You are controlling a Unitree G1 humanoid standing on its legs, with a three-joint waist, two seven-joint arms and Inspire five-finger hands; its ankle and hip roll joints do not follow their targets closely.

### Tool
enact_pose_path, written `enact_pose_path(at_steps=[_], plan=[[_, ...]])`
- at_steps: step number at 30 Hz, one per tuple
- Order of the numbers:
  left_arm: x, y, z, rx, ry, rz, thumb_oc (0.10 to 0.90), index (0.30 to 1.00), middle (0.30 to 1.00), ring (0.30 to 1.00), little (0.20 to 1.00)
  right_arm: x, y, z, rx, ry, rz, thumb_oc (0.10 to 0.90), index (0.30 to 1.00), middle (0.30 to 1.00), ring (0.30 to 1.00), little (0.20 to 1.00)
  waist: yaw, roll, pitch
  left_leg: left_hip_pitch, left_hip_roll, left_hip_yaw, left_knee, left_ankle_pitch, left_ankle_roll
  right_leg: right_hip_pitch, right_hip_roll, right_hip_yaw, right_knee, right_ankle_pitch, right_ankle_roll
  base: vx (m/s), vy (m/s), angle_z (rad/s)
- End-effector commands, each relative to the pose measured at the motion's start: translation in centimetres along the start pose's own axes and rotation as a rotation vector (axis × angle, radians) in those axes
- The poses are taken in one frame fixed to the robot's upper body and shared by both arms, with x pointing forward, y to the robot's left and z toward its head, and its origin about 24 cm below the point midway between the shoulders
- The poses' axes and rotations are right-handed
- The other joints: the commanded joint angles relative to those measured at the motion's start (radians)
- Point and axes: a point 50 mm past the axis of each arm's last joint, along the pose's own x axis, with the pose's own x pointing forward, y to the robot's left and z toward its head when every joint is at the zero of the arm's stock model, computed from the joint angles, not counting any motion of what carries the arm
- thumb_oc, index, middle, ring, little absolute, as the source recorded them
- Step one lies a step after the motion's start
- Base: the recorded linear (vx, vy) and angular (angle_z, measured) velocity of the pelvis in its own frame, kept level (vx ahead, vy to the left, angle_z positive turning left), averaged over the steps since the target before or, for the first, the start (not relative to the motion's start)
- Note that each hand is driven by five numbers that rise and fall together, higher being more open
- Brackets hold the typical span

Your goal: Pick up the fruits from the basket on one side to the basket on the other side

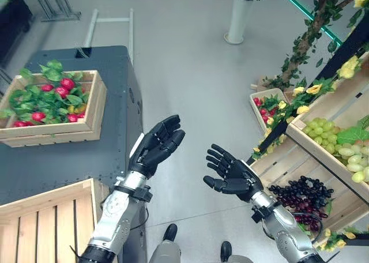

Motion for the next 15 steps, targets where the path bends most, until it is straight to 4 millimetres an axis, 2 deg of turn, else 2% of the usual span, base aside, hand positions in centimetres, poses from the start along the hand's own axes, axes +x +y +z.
enact_pose_path(at_steps=[1,2,4,5,6,7,9,12,14,15], plan=[[2.0,-0.9,4.2,0.025,-0.220,-0.094,0.800,0.900,0.900,0.900,0.900,1.9,2.0,4.1,-0.019,-0.224,0.115,0.800,0.900,0.900,0.900,0.900,0.023,-0.065,-0.054,0.016,-0.037,0.104,-0.007,-0.001,0.007,-0.060,-0.022,0.027,-0.040,0.115,-0.046,-0.21,-0.397,0.20],[2.3,-1.2,4.0,0.001,-0.221,-0.108,0.800,0.900,0.900,0.900,0.900,2.0,1.9,4.2,-0.023,-0.227,0.109,0.800,0.900,0.900,0.900,0.900,0.025,-0.061,-0.051,-0.025,-0.026,0.122,-0.015,0.030,-0.008,-0.060,-0.010,-0.014,-0.040,0.100,-0.059,-0.15,-0.231,0.16],[2.6,-1.4,3.9,-0.003,-0.223,-0.117,0.800,0.900,0.900,0.900,0.900,2.1,1.8,4.3,-0.036,-0.227,0.111,0.800,0.900,0.900,0.900,0.900,0.023,-0.062,-0.051,-0.047,-0.037,0.142,0.011,0.020,-0.012,-0.064,-0.013,-0.046,-0.040,0.092,-0.063,-0.19,-0.208,0.34],[2.6,-1.5,3.7,-0.017,-0.228,-0.114,0.800,0.900,0.900,0.900,0.900,2.1,1.5,4.5,-0.035,-0.221,0.103,0.800,0.900,0.900,0.900,0.900,0.020,-0.067,-0.058,-0.062,-0.070,0.157,0.091,-0.020,-0.010,-0.069,-0.018,-0.063,-0.040,0.088,-0.070,-0.17,-0.127,0.54],[2.6,-1.5,3.7,-0.019,-0.229,-0.112,0.800,0.900,0.900,0.900,0.900,2.1,1.5,4.5,-0.035,-0.220,0.101,0.800,0.900,0.900,0.900,0.900,0.019,-0.068,-0.059,-0.065,-0.073,0.159,0.104,-0.027,-0.010,-0.069,-0.018,-0.064,-0.040,0.087,-0.070,-0.17,-0.068,0.57],[2.7,-1.7,3.7,-0.037,-0.234,-0.096,0.800,0.900,0.900,0.900,0.900,2.1,1.1,4.5,-0.036,-0.207,0.084,0.800,0.900,0.900,0.900,0.900,0.013,-0.082,-0.061,-0.080,-0.118,0.179,0.225,-0.087,0.002,-0.072,-0.029,-0.063,-0.040,0.092,-0.076,-0.11,-0.023,0.31],[2.7,-1.7,3.7,-0.037,-0.238,-0.076,0.800,0.900,0.900,0.900,0.900,1.9,1.0,4.2,-0.031,-0.188,0.088,0.800,0.900,0.900,0.900,0.900,-0.003,-0.094,-0.065,-0.075,-0.150,0.210,0.322,-0.133,0.030,-0.076,-0.027,-0.053,-0.040,0.102,-0.083,-0.10,-0.010,0.43],[2.7,-1.5,3.7,-0.040,-0.225,-0.043,0.800,0.900,0.900,0.900,0.900,1.5,1.1,3.6,-0.020,-0.180,0.086,0.800,0.900,0.900,0.900,0.900,-0.024,-0.095,-0.083,-0.046,-0.153,0.232,0.329,-0.148,0.043,-0.078,-0.014,-0.047,-0.040,0.109,-0.086,-0.06,0.042,0.35],[2.6,-1.2,3.4,-0.051,-0.208,-0.035,0.800,0.900,0.900,0.900,0.900,1.1,1.1,3.4,0.008,-0.192,0.094,0.800,0.900,0.900,0.900,0.900,-0.041,-0.090,-0.104,-0.009,-0.132,0.251,0.270,-0.132,0.037,-0.079,-0.004,-0.048,-0.040,0.106,-0.088,-0.05,0.101,0.74],[2.4,-1.2,3.0,-0.054,-0.188,-0.048,0.800,0.900,0.900,0.900,0.900,1.0,1.1,3.6,0.034,-0.223,0.086,0.800,0.900,0.900,0.900,0.900,-0.048,-0.084,-0.124,0.036,-0.107,0.269,0.175,-0.131,0.033,-0.076,-0.004,-0.060,-0.040,0.102,-0.083,-0.04,0.145,1.17]])
